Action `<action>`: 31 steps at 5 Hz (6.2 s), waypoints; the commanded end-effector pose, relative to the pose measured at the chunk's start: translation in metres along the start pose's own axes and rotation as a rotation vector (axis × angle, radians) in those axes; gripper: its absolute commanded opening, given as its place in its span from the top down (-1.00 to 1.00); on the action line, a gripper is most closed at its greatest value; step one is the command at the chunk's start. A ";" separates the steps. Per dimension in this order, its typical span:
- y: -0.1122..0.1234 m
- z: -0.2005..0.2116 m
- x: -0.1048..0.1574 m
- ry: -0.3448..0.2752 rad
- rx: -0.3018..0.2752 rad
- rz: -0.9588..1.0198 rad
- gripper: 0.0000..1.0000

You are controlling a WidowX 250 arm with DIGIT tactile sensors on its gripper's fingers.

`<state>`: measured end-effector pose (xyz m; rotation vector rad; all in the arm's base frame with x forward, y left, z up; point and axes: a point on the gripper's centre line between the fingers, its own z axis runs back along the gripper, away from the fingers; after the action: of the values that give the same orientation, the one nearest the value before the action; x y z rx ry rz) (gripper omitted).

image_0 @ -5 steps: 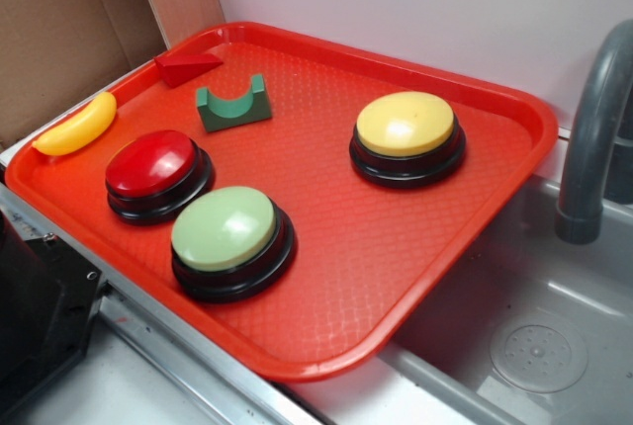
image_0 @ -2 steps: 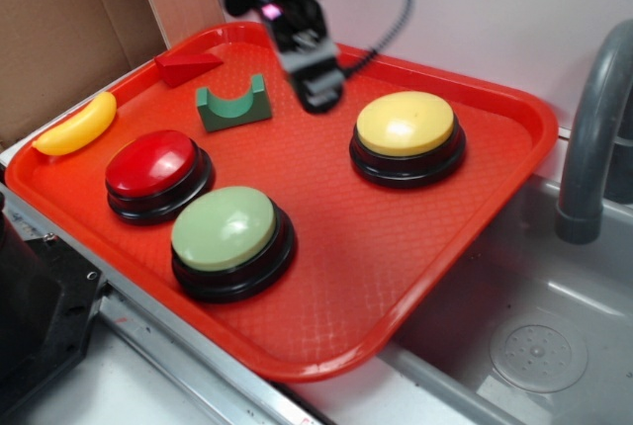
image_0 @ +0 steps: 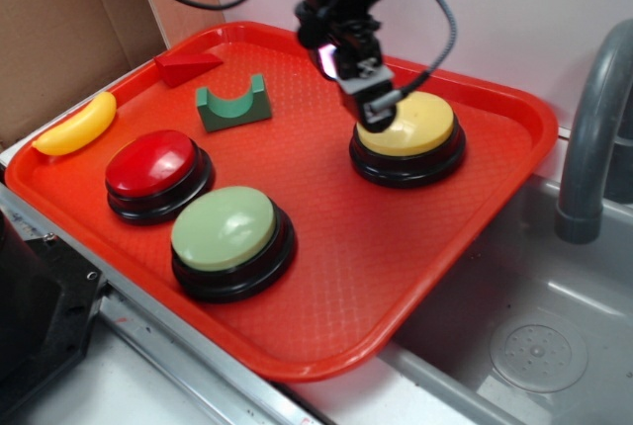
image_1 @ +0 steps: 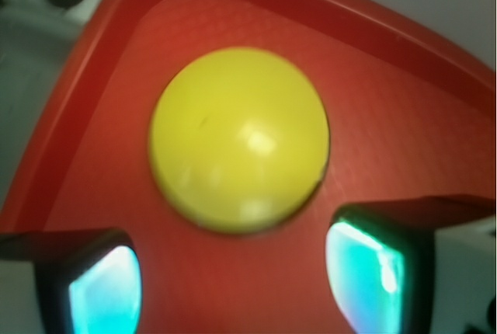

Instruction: Push the yellow button.

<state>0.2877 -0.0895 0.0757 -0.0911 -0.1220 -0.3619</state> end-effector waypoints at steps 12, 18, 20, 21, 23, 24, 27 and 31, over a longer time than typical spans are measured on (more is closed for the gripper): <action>-0.011 -0.015 0.013 0.099 0.074 -0.030 -1.00; -0.007 -0.020 0.017 0.044 0.076 -0.030 -1.00; -0.006 -0.011 0.015 0.037 0.091 -0.032 -1.00; -0.005 0.021 0.011 -0.012 0.127 -0.038 -1.00; -0.005 0.072 0.003 -0.042 0.140 -0.046 -1.00; -0.004 0.076 -0.003 -0.020 0.088 -0.056 -1.00; -0.004 0.085 -0.021 -0.026 0.076 -0.022 -1.00; -0.006 0.095 -0.036 -0.015 0.060 0.007 -1.00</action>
<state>0.2454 -0.0687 0.1525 -0.0295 -0.0921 -0.3587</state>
